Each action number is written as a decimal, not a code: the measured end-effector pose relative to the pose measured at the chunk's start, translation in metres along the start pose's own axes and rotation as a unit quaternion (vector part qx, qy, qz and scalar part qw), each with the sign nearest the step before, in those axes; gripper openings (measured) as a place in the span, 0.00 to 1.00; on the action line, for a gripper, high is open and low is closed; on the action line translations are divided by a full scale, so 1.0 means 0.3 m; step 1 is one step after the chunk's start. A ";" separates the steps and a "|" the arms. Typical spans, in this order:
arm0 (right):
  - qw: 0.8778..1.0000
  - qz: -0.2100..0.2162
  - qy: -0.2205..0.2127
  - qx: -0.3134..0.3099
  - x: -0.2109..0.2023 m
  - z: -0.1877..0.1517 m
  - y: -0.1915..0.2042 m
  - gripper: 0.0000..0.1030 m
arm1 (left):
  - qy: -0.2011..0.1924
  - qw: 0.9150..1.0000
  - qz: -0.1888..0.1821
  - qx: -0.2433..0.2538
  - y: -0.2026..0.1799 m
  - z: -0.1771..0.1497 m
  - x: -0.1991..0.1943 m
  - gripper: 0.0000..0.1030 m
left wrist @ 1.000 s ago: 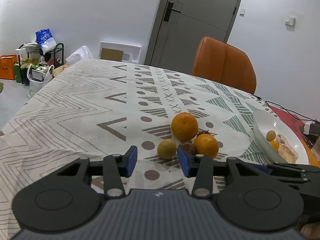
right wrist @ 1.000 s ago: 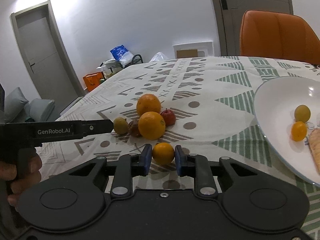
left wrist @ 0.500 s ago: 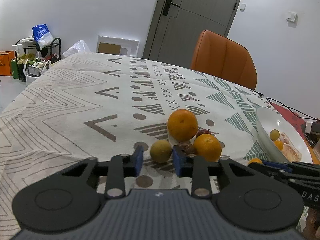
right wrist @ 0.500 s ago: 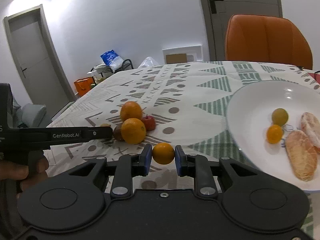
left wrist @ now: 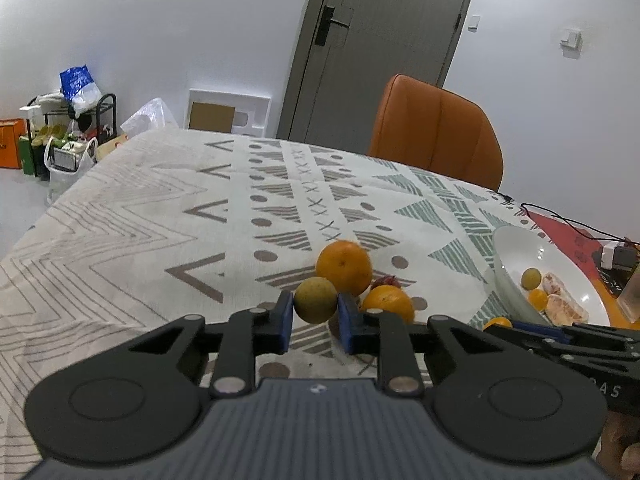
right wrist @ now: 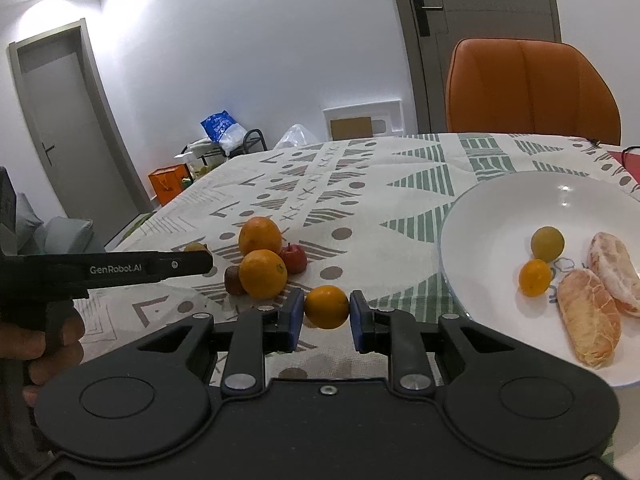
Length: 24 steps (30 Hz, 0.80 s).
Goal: Organize fruits
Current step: 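Grasp a small mandarin with the right gripper while the left gripper grasps a yellow-green fruit, then carry the mandarin with the right gripper while the left gripper carries the yellow-green fruit to the plate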
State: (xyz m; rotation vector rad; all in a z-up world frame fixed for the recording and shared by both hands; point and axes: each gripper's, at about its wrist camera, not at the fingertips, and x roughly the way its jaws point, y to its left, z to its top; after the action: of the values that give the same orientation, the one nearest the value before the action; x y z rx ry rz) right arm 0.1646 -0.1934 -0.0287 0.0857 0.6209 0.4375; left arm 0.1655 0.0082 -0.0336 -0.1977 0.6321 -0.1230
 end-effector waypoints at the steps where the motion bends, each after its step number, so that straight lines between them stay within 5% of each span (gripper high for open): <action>1: 1.000 -0.001 -0.002 0.001 -0.005 0.001 -0.003 0.23 | -0.002 1.000 -0.001 0.002 -0.009 0.002 -0.005 0.22; 24: 0.998 -0.041 -0.037 0.037 -0.135 -0.008 -0.159 0.23 | -0.007 0.998 -0.039 0.046 -0.208 0.009 0.006 0.22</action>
State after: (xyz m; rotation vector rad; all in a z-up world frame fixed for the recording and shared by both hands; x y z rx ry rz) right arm 0.1516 -0.2538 -0.0184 0.1466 0.5658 0.3297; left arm 0.1652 -0.0525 -0.0186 -0.1349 0.6044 -0.2255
